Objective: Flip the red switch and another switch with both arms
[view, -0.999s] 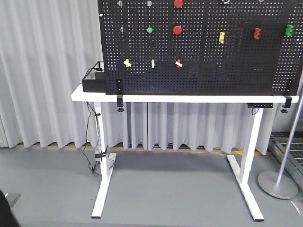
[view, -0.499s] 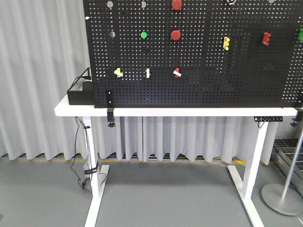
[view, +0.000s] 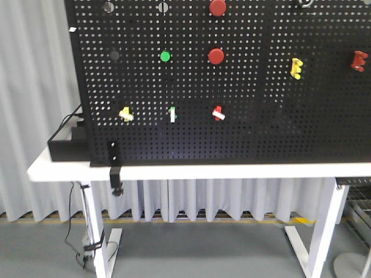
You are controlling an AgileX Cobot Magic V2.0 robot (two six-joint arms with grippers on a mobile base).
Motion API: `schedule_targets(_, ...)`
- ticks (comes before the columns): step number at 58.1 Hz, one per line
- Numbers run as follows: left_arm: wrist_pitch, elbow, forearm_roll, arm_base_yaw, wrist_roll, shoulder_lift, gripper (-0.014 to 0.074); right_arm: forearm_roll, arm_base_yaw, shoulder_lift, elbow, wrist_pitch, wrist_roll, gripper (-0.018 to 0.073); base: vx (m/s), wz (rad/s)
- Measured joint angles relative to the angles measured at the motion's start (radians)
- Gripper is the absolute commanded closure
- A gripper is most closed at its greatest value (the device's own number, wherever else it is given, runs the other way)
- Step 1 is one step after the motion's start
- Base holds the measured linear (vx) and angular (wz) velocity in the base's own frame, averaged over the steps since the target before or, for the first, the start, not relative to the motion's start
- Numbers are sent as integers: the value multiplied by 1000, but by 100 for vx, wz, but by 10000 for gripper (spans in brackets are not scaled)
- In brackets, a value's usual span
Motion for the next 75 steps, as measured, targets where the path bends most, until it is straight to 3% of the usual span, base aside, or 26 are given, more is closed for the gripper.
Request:
schedule_targets(40, 0, 0, 0, 0, 0, 0, 594, 0, 0, 0, 0, 1, 0, 566, 35, -1)
schedule_targets(75, 0, 0, 0, 0, 0, 0, 594, 0, 0, 0, 0, 2, 0, 566, 16, 4)
